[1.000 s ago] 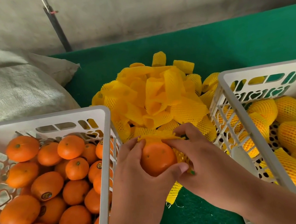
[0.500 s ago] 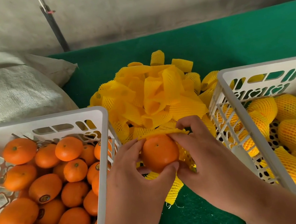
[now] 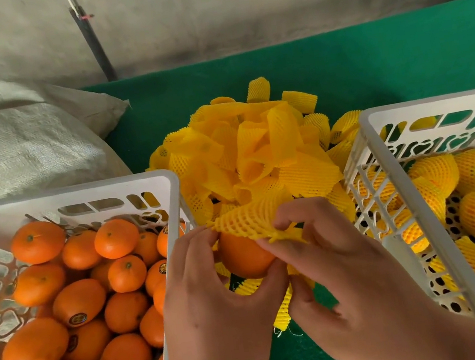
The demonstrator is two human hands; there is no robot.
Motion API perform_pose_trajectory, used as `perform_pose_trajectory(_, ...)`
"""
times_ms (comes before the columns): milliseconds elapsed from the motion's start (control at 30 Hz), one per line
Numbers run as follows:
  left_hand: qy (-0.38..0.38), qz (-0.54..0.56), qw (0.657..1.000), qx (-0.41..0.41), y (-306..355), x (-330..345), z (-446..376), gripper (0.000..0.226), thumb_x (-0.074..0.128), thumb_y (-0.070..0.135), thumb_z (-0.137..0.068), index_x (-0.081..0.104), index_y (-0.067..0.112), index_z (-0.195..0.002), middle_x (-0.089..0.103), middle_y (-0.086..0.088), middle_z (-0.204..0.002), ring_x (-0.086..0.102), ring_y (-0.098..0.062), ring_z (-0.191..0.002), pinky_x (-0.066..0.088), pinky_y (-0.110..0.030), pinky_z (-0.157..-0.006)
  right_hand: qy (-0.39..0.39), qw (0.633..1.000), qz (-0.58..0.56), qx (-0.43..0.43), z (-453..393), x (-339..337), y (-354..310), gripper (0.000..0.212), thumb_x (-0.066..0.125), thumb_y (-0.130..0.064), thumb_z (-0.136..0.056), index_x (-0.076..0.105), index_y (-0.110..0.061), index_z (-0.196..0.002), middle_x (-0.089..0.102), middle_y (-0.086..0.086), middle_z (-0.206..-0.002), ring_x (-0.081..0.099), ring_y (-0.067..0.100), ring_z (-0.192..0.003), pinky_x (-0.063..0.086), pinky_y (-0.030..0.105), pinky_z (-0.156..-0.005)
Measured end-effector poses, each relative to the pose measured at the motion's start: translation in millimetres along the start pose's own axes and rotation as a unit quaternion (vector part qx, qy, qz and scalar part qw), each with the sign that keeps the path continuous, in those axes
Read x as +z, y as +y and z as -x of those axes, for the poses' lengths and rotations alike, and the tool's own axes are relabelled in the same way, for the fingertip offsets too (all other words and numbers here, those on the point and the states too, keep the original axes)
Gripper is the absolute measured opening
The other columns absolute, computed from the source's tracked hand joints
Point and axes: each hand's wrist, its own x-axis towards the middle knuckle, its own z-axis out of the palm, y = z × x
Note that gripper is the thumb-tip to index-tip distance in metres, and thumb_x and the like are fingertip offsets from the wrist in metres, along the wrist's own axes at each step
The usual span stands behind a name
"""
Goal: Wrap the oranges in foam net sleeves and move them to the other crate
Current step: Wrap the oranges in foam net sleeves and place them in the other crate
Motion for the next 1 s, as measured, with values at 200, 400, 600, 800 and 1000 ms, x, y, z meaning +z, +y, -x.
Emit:
perform_pose_trajectory(200,0.058,-0.039,0.996,0.062,-3.3,-1.4,-2.6,0.064,0.082,0.059,-0.066,0.066,0.012,-0.107,0.058,0.009,-0.118,0.052,-0.017,-0.108,0.048,-0.035,-0.086,0.072,0.991,-0.102,0.041,2.2,-9.3,0.7,0.048,0.070,-0.039,-0.087,0.064,-0.039,-0.135,0.050,-0.014,-0.132,0.061,0.010,-0.098,0.045,0.014,-0.075)
perform_pose_trajectory(400,0.020,0.023,0.996,0.089,6.8,-3.8,3.8,0.069,0.079,0.065,-0.066,0.057,0.020,-0.115,0.048,0.016,-0.127,0.055,-0.009,-0.112,0.049,-0.011,-0.081,0.023,0.938,-0.248,0.240,-2.4,-8.3,1.5,0.114,0.067,-0.095,-0.059,0.020,-0.057,-0.156,0.042,-0.026,-0.151,0.051,0.002,-0.132,0.054,0.037,-0.096)
perform_pose_trajectory(600,-0.018,0.015,0.993,0.118,1.8,-1.2,6.7,0.060,0.076,0.037,-0.071,0.052,0.018,-0.122,0.046,0.008,-0.132,0.049,-0.007,-0.116,0.054,-0.014,-0.082,-0.023,0.930,-0.261,0.256,-1.4,-0.6,-5.6,0.117,0.082,-0.081,-0.054,0.014,-0.072,-0.149,0.032,-0.051,-0.141,0.043,-0.020,-0.128,0.051,0.022,-0.091)
perform_pose_trajectory(800,-0.064,-0.021,0.989,0.135,-2.1,1.6,10.3,0.074,0.095,0.025,-0.064,0.059,0.010,-0.127,0.050,0.002,-0.135,0.053,-0.015,-0.123,0.045,-0.018,-0.099,0.008,0.938,-0.232,0.256,-1.4,1.9,-4.2,0.114,0.082,-0.077,-0.056,0.018,-0.068,-0.151,0.037,-0.051,-0.135,0.045,-0.021,-0.123,0.052,0.010,-0.079)
perform_pose_trajectory(1000,-0.040,0.027,0.991,0.127,5.2,0.7,7.0,0.066,0.072,0.050,-0.082,0.062,0.012,-0.135,0.047,0.007,-0.143,0.052,-0.015,-0.132,0.062,-0.040,-0.087,0.047,0.898,-0.319,0.300,-3.6,3.9,4.1,0.099,0.085,-0.066,-0.061,0.033,-0.063,-0.146,0.062,-0.027,-0.128,0.065,0.001,-0.116,0.063,0.030,-0.081)
